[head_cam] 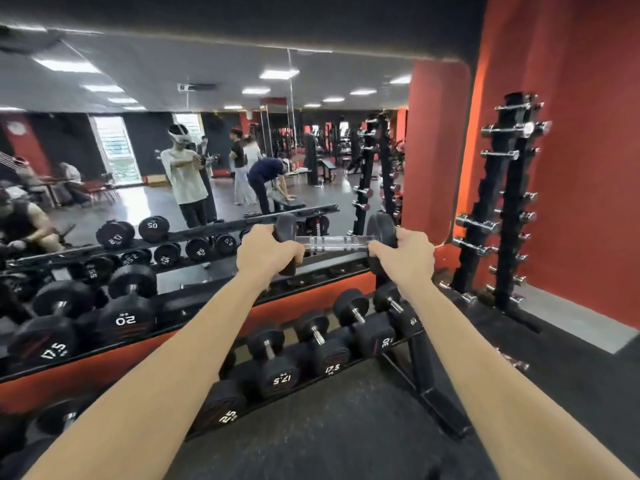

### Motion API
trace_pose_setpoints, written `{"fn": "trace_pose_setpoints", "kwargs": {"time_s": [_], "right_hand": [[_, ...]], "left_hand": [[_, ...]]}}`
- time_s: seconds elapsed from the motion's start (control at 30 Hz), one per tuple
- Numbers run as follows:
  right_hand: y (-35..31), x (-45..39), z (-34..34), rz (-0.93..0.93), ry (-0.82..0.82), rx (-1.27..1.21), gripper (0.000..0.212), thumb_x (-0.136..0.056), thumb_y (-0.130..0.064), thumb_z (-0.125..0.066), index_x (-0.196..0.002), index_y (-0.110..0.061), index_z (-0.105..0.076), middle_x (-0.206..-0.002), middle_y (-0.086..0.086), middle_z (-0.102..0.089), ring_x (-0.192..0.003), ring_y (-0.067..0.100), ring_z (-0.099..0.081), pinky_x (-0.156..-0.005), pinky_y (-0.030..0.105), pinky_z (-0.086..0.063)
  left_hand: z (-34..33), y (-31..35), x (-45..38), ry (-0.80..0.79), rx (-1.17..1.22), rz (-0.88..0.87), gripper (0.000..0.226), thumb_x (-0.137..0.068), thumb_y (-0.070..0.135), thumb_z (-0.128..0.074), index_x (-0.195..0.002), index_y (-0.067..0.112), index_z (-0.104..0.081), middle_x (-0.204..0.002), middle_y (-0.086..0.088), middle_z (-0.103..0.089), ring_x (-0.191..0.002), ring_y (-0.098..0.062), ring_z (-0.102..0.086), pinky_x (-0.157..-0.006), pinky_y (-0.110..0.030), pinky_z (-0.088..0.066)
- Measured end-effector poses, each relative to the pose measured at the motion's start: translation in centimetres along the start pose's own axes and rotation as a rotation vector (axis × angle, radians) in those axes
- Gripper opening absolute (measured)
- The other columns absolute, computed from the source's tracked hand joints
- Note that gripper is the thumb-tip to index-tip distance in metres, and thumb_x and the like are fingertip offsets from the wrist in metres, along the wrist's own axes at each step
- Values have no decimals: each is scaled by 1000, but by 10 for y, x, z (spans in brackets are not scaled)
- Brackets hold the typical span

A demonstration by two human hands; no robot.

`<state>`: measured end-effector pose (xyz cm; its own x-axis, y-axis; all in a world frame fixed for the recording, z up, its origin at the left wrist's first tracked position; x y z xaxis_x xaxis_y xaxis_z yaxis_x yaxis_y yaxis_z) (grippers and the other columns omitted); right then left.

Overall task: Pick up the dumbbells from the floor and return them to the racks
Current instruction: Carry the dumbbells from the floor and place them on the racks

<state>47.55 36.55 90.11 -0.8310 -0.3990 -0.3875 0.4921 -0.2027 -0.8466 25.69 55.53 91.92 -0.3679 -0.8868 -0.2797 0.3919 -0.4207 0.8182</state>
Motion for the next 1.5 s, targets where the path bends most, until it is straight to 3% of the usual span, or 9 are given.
{"fn": "trace_pose_setpoints", "kwargs": {"time_s": [0.23, 0.4, 0.57, 0.77, 1.0, 1.1, 1.23, 1.37, 1.5], "right_hand": [[20, -111, -73, -10, 30, -49, 6, -77, -23, -77, -79, -18, -77, -69, 1, -71, -64, 16, -61, -58, 27, -46], [43, -196, -109, -56, 55, -34, 5, -77, -22, -77, -76, -18, -74, -68, 1, -69, -63, 18, -59, -59, 26, -44], [88, -281, -138, -119, 106, -12, 7, -75, -24, -77, -73, -18, -74, -61, -3, -62, -57, 14, -53, -54, 25, -39], [166, -399, -171, -176, 147, -11, 7, -70, -27, -77, -73, -21, -74, -67, -1, -71, -65, 21, -65, -58, 28, -48], [250, -540, -189, -288, 187, -18, 7, -69, -25, -79, -75, -22, -75, -65, -2, -69, -63, 19, -62, -60, 29, -50], [289, -586, -196, -347, 209, -27, 9, -69, -25, -79, -76, -21, -77, -66, -3, -69, -65, 19, -65, -61, 30, -54], [348, -647, -207, -424, 256, -36, 9, -69, -22, -81, -77, -20, -79, -69, -3, -72, -67, 19, -69, -67, 36, -63], [413, -703, -221, -532, 316, -10, 9, -71, -25, -83, -75, -20, -77, -75, 0, -76, -73, 21, -74, -73, 42, -66], [469, -752, -243, -616, 346, 25, 13, -74, -26, -83, -81, -17, -79, -74, 1, -74, -71, 21, -70, -67, 31, -59]], "left_hand": [[-60, -11, -141, -58, 24, -36, 24, -54, 20, -83, -73, 14, -69, -75, -2, -70, -71, -25, -66, -65, -36, -57], [-119, -12, -240, -113, 29, -27, 47, -45, 28, -81, -87, 9, -72, -86, -6, -73, -80, -27, -71, -70, -43, -65], [-193, -5, -321, -186, 54, -56, 27, -59, 15, -83, -78, 10, -64, -75, 0, -62, -68, -19, -58, -56, -27, -44], [-315, -1, -433, -271, 14, -86, 41, -56, 18, -83, -93, 4, -71, -91, -10, -73, -81, -25, -68, -76, -42, -60], [-456, 32, -553, -372, -11, -118, 26, -58, 14, -82, -78, 11, -65, -80, -3, -67, -76, -23, -63, -67, -33, -54], [-514, 42, -595, -423, -49, -131, 29, -59, 13, -83, -83, 5, -69, -83, -5, -68, -76, -22, -61, -62, -28, -49], [-603, 45, -655, -495, -108, -135, 42, -52, 17, -82, -93, 8, -76, -91, -6, -74, -86, -25, -70, -74, -36, -61], [-698, 46, -705, -607, -130, -179, 44, -57, 17, -81, -100, 9, -74, -87, -2, -70, -91, -29, -70, -61, -28, -50], [-782, 30, -756, -689, -192, -147, 25, -54, 17, -80, -74, 15, -65, -81, -2, -70, -86, -28, -71, -59, -28, -47]]}}
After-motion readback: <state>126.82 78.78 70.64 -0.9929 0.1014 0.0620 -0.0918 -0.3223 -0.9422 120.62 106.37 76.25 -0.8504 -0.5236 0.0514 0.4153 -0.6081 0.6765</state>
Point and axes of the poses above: each hand's wrist, its own x-axis away from the middle knuckle, its own z-axis out of the back of the hand, y = z × x, the point moved 10 cm from there along -x, towards the middle knuckle
